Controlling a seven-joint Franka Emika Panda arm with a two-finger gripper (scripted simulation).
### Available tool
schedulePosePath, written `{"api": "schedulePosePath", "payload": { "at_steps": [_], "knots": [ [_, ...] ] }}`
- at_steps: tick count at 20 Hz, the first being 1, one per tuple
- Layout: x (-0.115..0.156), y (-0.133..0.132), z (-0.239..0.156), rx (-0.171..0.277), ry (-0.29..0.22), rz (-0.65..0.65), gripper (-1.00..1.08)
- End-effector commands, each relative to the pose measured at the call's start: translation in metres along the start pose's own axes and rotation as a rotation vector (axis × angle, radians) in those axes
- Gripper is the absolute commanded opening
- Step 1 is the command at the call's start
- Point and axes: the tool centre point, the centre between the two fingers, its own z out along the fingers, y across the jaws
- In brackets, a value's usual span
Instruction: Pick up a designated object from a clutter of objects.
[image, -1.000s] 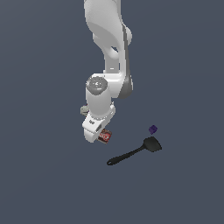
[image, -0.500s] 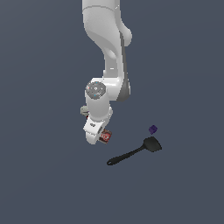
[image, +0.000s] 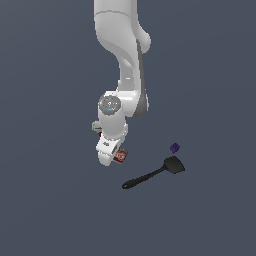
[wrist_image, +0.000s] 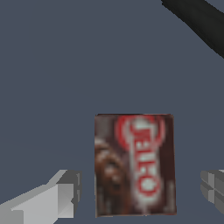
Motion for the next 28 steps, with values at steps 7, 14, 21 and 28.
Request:
{"api": "schedulePosePath", "payload": {
  "at_steps": [7, 14, 21, 28],
  "knots": [
    [0.0, -0.001, 0.035, 0.0, 0.0, -0.003, 1.0],
    [0.0, 0.0, 0.044, 0.0, 0.0, -0.004, -1.0],
    [0.0, 0.0, 0.044, 0.0, 0.0, -0.004, -1.0],
    [0.0, -0.001, 0.04, -0.001, 0.0, -0.004, -1.0]
  ]
}}
